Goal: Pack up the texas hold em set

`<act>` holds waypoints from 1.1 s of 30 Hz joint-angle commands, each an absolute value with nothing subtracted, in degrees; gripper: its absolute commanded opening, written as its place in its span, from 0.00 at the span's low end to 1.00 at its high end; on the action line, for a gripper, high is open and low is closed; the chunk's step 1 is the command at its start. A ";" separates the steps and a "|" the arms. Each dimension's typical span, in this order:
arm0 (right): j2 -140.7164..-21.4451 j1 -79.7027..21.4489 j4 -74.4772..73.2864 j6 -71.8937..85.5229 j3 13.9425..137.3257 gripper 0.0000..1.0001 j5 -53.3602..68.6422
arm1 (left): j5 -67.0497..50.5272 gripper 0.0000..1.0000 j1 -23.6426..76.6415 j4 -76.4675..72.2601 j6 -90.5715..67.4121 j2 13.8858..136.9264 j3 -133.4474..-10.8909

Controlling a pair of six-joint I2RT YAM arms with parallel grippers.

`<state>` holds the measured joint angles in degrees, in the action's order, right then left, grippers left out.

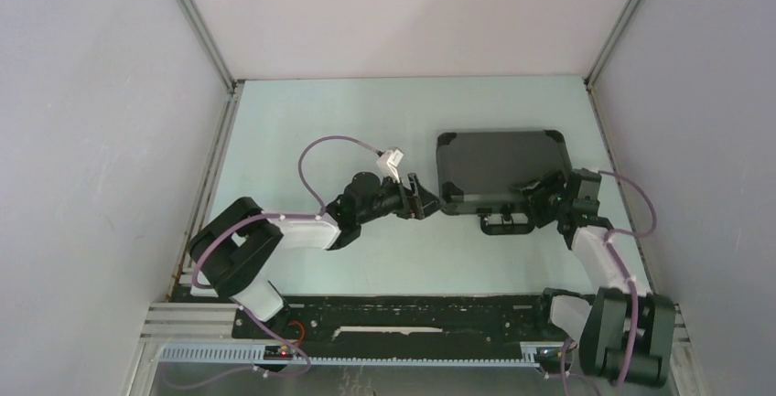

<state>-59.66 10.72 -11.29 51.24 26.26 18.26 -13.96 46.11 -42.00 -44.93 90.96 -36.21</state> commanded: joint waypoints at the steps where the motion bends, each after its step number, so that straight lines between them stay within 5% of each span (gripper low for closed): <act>1: -71.88 4.84 -0.85 49.15 24.01 0.59 20.20 | -14.99 0.84 44.94 -44.12 -43.60 88.30 -35.24; 11: -68.31 3.81 -6.65 37.70 28.12 0.75 22.70 | -21.54 0.76 44.32 -39.48 -44.65 91.27 -47.62; 22: -66.68 8.00 -11.93 34.33 28.65 0.69 26.34 | -27.03 0.59 44.13 -26.17 -41.15 112.42 -75.10; 33: -61.55 6.07 -18.46 31.11 29.18 0.74 25.11 | -27.92 0.56 42.77 -28.06 -39.46 119.62 -73.51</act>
